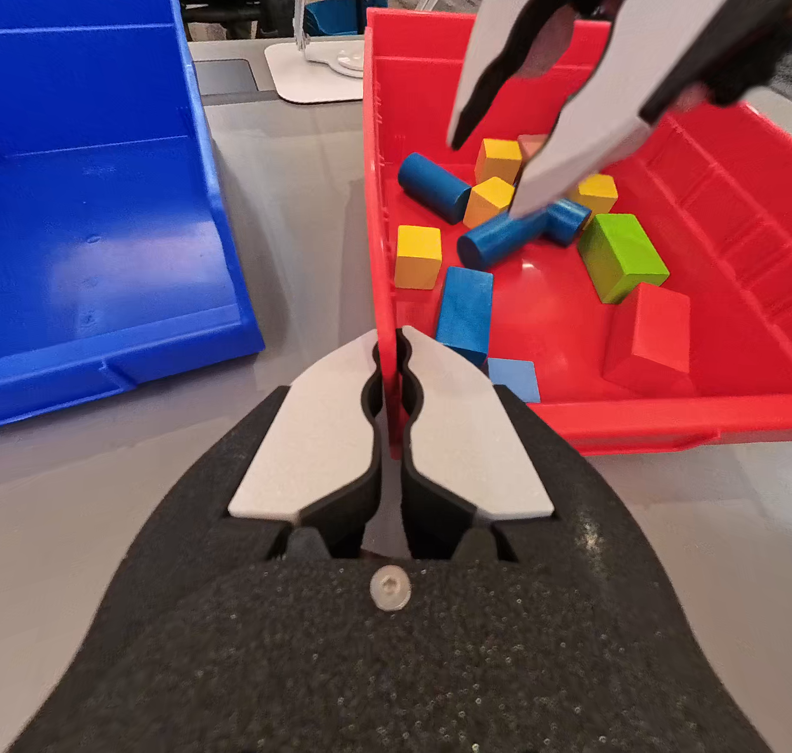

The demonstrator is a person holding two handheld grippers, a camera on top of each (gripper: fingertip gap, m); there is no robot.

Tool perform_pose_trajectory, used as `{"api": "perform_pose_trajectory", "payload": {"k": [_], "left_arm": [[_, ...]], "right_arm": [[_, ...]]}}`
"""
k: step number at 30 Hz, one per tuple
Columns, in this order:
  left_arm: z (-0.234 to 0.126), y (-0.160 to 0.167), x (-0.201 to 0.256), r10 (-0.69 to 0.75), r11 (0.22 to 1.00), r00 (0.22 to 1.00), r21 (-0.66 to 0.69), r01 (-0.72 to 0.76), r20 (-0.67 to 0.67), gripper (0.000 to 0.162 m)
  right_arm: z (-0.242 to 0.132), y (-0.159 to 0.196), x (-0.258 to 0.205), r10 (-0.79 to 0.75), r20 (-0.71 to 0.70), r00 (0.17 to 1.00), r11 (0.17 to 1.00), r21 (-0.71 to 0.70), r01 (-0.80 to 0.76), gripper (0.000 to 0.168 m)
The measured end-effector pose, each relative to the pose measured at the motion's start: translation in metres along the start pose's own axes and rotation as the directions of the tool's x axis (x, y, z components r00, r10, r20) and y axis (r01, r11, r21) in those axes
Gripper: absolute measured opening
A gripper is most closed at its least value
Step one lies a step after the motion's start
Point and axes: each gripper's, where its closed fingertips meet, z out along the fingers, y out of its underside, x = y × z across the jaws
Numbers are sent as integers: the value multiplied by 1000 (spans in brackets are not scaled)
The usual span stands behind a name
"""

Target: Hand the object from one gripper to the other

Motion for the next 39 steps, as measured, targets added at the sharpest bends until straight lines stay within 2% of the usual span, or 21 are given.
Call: {"api": "perform_pose_trajectory", "payload": {"k": [2,3,6,8,10,13,14,16,18,20,23,27,28,31,32,33,34,35,37,39], "left_arm": [[0,0,0,-3,1000,1000,0,3,1,2],[0,0,0,-5,1000,1000,1,5,-1,2],[0,0,0,-2,1000,1000,1,2,-1,3],[0,0,0,3,1000,1000,0,-3,0,2],[0,0,0,4,1000,1000,0,-4,-3,3],[0,0,-1,5,1000,1000,0,-5,-2,2],[0,0,0,4,1000,1000,1,-4,-2,2],[1,0,0,3,1000,1000,-1,-3,1,2],[1,0,0,1,1000,1000,-2,-1,5,3],[1,0,0,-4,1000,1000,-2,4,5,2],[1,0,0,-9,1000,1000,-1,9,6,2],[1,0,0,-12,1000,1000,2,12,2,3],[1,0,0,-13,1000,1000,3,13,0,3],[1,0,0,-12,1000,1000,2,12,0,3],[1,0,0,-12,1000,1000,2,12,0,3],[1,0,0,-11,1000,1000,0,11,1,3],[1,0,0,-9,1000,1000,-1,9,2,3],[1,0,0,-8,1000,1000,1,8,0,3],[1,0,0,-7,1000,1000,2,7,0,3],[1,0,0,-8,1000,1000,2,8,0,3]], "right_arm": [[18,-32,-28,-44,70,997,993,115,36,46],[30,-37,-38,-60,101,993,993,109,49,46],[68,-25,-50,-46,165,985,999,21,43,43],[75,-13,-55,0,213,977,1000,-29,7,37],[65,19,-48,-32,206,978,979,-190,72,36],[31,77,-6,-105,40,994,906,-407,112,44],[19,85,3,-76,8,997,911,-406,72,48],[-5,83,16,15,-45,999,944,-330,-29,36],[-30,87,35,-9,-178,984,935,-350,-55,33],[-38,71,32,-40,-218,975,956,-291,-26,32],[-13,33,-21,-29,-49,998,986,-164,20,36],[25,-4,-87,-91,164,982,995,-35,98,40],[33,-7,-91,-96,161,982,994,-33,102,28],[55,4,-87,-136,135,981,983,-108,151,25],[61,11,-87,-132,150,980,977,-150,155,27],[66,26,-88,-130,180,975,960,-224,169,38],[62,32,-91,-107,220,970,957,-243,161,37],[56,43,-80,-93,195,976,943,-297,149,54],[30,81,-31,-147,20,989,876,-463,139,33],[-6,103,11,-153,-137,979,856,-514,62,33]]}}
